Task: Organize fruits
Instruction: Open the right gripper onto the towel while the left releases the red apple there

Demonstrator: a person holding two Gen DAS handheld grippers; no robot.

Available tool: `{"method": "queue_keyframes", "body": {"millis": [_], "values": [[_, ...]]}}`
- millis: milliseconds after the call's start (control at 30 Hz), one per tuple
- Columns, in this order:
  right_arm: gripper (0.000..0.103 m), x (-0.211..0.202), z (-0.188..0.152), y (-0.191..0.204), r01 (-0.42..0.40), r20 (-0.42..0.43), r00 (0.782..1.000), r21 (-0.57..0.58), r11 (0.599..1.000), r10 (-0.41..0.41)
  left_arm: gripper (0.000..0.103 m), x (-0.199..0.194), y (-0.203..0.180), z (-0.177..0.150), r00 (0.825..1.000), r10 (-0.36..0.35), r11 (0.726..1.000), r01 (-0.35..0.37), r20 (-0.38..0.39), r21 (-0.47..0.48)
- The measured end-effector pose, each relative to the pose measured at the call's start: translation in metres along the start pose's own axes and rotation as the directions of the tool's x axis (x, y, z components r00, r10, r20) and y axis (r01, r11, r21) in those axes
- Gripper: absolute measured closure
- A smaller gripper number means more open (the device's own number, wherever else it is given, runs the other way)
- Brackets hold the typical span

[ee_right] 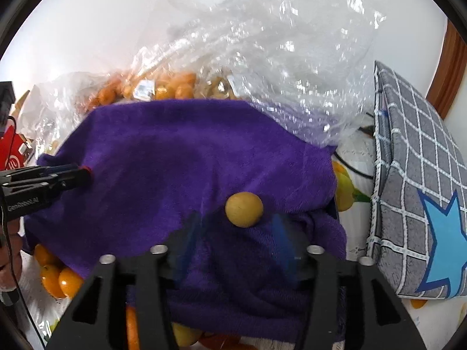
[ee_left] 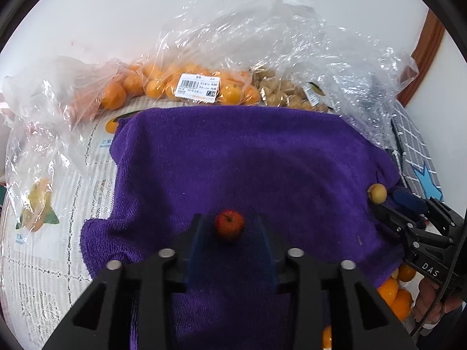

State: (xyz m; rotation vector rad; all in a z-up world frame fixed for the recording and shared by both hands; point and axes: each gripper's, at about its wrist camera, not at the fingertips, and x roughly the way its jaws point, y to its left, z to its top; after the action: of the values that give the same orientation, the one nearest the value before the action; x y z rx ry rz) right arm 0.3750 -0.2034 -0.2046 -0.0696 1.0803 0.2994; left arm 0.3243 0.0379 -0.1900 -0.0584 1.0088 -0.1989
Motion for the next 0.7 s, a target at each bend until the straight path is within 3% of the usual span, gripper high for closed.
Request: {"method": "queue_keyframes", "body": {"millis": [333,500,700], "values": [[0.039,-0.047,-0.010,0.003,0.043,0.072,0.996,0.033,0.999,-0.046,0.061,-0.041,-0.007,-0.013,0.995,-0.033,0.999,0.034,0.092,-0.011],[0.039,-0.073,-0.021,0.003,0.112,0.138,0.984,0.041,0.993,-0.117,0.061,-0.061,-0.002,-0.027,0.992,-0.036,0.999,0.038,0.125,-0.012],[0.039,-0.093,-0.031,0.000,0.097,0.111,0.988,0.071,0.993,-0.105,0.061,-0.085,0.006,-0.045,0.986,-0.018,0.999,0.022,0.164,-0.023]]}}
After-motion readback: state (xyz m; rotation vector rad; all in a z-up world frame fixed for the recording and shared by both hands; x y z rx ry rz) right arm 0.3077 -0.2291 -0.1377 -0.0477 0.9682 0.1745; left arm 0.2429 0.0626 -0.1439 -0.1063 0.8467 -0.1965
